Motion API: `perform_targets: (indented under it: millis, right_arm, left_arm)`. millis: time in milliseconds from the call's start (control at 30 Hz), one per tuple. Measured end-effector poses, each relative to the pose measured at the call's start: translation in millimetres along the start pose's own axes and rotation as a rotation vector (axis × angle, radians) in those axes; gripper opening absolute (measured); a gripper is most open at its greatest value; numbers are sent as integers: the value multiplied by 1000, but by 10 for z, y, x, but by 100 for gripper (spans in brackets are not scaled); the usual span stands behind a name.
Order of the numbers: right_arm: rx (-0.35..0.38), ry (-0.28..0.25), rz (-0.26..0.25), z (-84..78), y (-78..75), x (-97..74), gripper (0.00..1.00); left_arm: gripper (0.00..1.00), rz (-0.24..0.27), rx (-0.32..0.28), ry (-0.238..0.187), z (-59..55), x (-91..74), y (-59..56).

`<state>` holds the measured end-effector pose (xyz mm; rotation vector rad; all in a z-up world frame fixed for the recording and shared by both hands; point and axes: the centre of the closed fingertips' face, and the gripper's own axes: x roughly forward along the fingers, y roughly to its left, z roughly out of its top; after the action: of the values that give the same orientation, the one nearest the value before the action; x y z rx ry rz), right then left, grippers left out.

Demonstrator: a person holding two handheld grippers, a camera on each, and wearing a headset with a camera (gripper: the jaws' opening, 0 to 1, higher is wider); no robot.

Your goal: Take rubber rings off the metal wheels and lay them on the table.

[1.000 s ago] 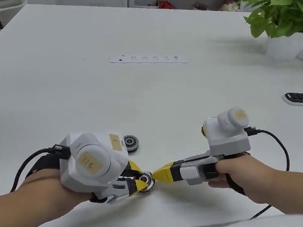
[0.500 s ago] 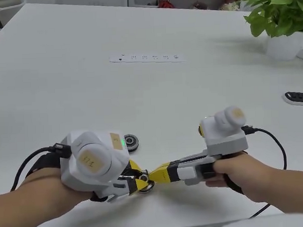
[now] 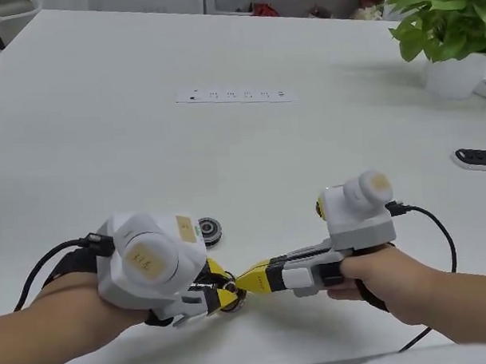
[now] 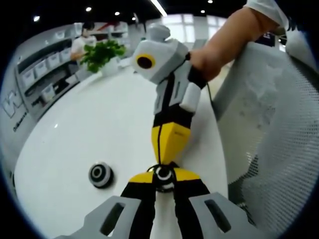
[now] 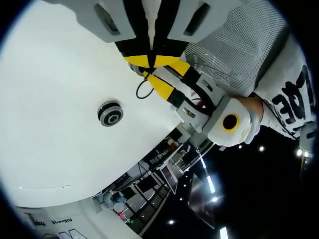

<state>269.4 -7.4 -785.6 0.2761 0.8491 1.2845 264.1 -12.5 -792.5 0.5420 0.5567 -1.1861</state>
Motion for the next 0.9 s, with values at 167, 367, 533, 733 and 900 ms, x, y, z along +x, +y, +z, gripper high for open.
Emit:
perform_targets:
  millis: [167, 367, 533, 733, 900]
  right_arm:
    - [1, -1, -4, 0, -18, -5, 0]
    - [3, -6, -7, 10, -29, -10, 0]
    - [4, -14, -8, 27, -25, -21, 0]
    - [7, -22, -5, 44, -17, -29, 0]
    - [7, -28, -5, 59, -18, -37, 0]
  left_arm:
    - [14, -3, 20, -6, 9, 5, 2]
    - [14, -8, 8, -9, 8, 10, 4]
    - [14, -10, 15, -5, 15, -1, -4]
    - [18, -25, -10, -8, 18, -29, -6]
    - [20, -40, -15, -9, 28, -86, -20]
